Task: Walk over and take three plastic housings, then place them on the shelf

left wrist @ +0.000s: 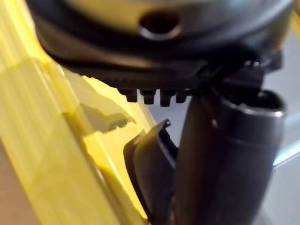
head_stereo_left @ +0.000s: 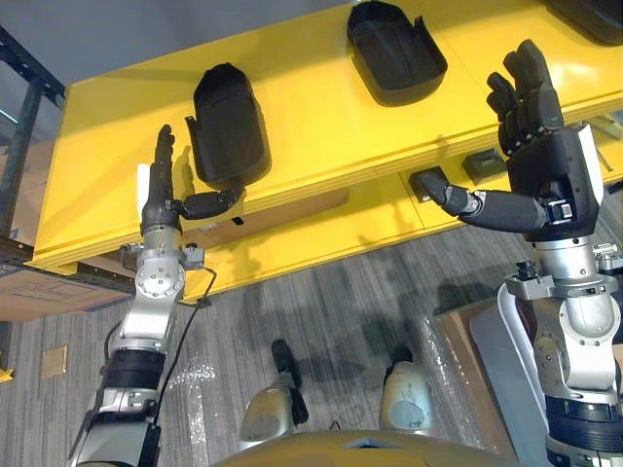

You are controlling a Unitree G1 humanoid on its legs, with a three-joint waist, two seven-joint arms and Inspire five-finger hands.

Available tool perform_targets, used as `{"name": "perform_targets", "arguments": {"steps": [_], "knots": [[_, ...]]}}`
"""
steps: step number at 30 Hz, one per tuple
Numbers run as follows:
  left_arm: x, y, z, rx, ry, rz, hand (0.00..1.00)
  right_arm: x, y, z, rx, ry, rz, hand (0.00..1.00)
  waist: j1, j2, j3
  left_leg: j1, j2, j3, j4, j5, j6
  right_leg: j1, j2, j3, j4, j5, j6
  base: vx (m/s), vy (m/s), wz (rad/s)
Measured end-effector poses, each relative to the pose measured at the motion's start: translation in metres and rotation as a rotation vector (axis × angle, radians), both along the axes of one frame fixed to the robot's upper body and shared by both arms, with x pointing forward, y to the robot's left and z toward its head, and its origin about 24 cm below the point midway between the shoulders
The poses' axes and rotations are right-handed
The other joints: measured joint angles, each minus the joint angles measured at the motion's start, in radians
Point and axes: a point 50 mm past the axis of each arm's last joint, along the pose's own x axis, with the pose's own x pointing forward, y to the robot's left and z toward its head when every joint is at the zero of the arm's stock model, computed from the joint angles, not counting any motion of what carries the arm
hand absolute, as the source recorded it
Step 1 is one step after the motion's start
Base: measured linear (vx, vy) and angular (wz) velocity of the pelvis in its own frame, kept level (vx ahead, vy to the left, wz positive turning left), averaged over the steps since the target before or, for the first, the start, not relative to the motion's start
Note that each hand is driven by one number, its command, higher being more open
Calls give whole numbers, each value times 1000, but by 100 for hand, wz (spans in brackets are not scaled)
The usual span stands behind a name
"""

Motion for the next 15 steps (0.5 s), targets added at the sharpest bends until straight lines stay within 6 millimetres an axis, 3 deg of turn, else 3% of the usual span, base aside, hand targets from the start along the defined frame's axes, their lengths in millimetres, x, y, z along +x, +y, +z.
{"name": "perform_targets", "arguments": {"steps": [6,15], "knots": [[11,10,5,-28,10,23,100,2,5,-2,-1,13,22,100,-14,-7,26,-1,-1,14,0,-2,2,-19,-1,16,8,-10,-3,-3,-43,-6],[31,23,28,-52,-26,16,100,6,5,4,10,-16,19,100,-22,-8,66,1,-2,33,0,-2,2,-30,0,34,9,-7,-2,0,-39,-5]]}}
